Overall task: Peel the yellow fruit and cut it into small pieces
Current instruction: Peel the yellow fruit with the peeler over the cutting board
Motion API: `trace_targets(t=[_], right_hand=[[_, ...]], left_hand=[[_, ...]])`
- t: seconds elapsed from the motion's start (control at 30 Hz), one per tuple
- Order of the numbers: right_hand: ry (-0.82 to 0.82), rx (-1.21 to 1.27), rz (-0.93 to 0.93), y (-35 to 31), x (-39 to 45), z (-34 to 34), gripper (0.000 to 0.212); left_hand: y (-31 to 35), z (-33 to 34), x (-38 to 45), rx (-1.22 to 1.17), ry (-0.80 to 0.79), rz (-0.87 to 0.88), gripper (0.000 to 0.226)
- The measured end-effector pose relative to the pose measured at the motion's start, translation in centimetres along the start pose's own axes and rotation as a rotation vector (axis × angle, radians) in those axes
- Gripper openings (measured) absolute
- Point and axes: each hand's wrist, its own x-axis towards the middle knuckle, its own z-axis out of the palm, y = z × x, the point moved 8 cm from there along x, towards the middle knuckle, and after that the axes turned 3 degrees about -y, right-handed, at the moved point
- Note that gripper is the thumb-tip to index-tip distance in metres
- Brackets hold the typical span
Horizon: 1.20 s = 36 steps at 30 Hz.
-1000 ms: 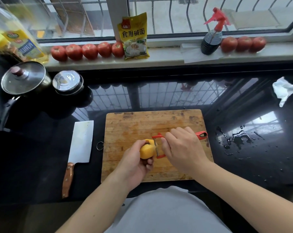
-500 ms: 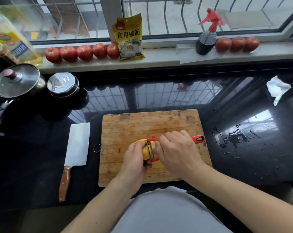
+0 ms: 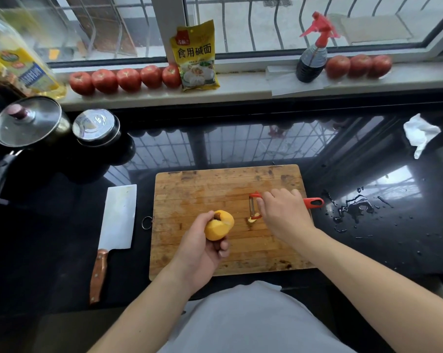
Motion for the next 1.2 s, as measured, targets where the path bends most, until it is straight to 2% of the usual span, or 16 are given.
trace_targets(t=[0.13, 0.23, 0.33, 0.47, 0.53, 0.63, 0.7, 0.8, 0.9, 0.97, 1.07, 1.2], right_hand=[[0.260, 0.132, -0.266, -3.4, -2.4, -5.5, 0.037], [0.256, 0.062, -0.406, -6.5, -3.5, -6.7, 0.040], [0.243, 0.039, -0.402, -7.1, -3.4, -6.2, 0.041], [0.283, 0.047, -0.452, -6.4, -3.4, -5.4, 0.039], [0.253, 0.018, -0.454, -5.9, -2.6, -4.2, 0.039], [0.101, -0.101, -0.307, -3.1, -0.3, -1.7, 0.042], [0.058, -0.115, -0.198, -0.9, 0.5, -1.1, 0.041], [0.040, -0.108, -0.145, 0.1, 0.7, -0.5, 0.038], [-0.078, -0.105, -0.071, 0.4, 0.7, 0.7, 0.044], [-0.056, -0.045, -0.099, -0.1, 0.1, 0.2, 0.045], [0.116, 0.052, -0.246, -3.3, -1.4, -3.3, 0.042], [0.120, 0.028, -0.324, -6.7, -2.3, -4.7, 0.043]], left_hand=[[-0.1, -0.4, 0.3, 0.044, 0.010, -0.002, 0.031], [-0.2, -0.1, 0.2, 0.098, 0.022, 0.015, 0.035], [0.0, 0.2, 0.3, 0.141, 0.045, 0.046, 0.037], [0.4, 0.1, 0.5, 0.238, 0.103, 0.085, 0.029], [0.5, -0.3, 0.9, 0.295, 0.123, 0.089, 0.026], [0.6, -1.1, 1.2, 0.324, 0.117, 0.068, 0.020], [0.5, -1.7, 1.1, 0.326, 0.100, 0.039, 0.019], [0.3, -2.2, 1.0, 0.308, 0.080, 0.024, 0.023], [0.2, -2.1, 1.0, 0.290, 0.056, 0.039, 0.030], [0.1, -1.8, 1.0, 0.293, 0.045, 0.051, 0.032], [0.1, -1.8, 1.2, 0.340, 0.063, 0.070, 0.035], [0.2, -1.6, 1.2, 0.389, 0.112, 0.125, 0.037]])
